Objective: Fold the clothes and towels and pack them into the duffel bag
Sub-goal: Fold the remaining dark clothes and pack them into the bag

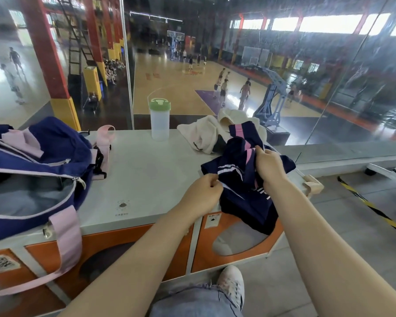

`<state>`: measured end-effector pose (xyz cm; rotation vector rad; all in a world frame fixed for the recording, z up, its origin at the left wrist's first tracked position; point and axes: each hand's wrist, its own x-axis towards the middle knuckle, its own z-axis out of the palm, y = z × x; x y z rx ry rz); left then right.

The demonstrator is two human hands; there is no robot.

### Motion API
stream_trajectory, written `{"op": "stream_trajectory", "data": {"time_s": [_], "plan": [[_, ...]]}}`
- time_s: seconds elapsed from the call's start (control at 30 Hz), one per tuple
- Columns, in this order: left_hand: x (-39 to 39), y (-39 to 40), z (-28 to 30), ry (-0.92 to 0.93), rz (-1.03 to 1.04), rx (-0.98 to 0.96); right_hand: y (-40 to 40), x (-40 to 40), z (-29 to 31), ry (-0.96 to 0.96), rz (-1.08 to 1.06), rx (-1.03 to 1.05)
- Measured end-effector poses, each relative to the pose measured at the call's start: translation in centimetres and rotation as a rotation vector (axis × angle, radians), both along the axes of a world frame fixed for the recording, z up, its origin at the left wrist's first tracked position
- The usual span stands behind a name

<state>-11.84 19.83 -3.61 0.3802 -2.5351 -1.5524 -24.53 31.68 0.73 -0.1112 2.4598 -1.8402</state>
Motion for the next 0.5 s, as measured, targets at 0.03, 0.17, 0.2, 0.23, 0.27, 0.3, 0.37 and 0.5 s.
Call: {"op": "stream_trajectory", "data": {"time_s": [0.03, 0.17, 0.2, 0.23, 0.27, 0.3, 0.37, 0.5], "plan": [[-0.4, 0.1, 0.3, -0.023, 0.01, 0.021, 0.1, 0.0, 0.0, -0.004, 0.009, -0.01], [-1.7, 0.3, 1.1, 0.001, 0.116, 0.15, 0.3, 0.1, -0.1, 0.024, 0.031, -0.001], [-1.8, 0.4, 1.2, 0.01, 0.131, 0.177, 0.4, 0.3, -0.1, 0.035, 0.039, 0.016], [-1.9, 0.5, 1.2, 0.022, 0.133, 0.188, 0.4, 0.4, 0.0, 0.045, 0.049, 0.032], [-1.9, 0.6, 1.2, 0.033, 0.123, 0.191, 0.5, 0.4, -0.1, 0.053, 0.065, 0.048], [-1.9, 0.9, 1.2, 0.054, 0.109, 0.196, 0.6, 0.5, -0.1, 0.056, 0.082, 0.061], [-2.0, 1.2, 1.3, 0.103, 0.081, 0.199, 0.8, 0.6, -0.2, 0.062, 0.115, 0.081], [-2.9, 1.9, 1.7, 0.147, 0.085, 0.116, 1.1, 0.7, -0.6, 0.08, 0.171, 0.08]]}}
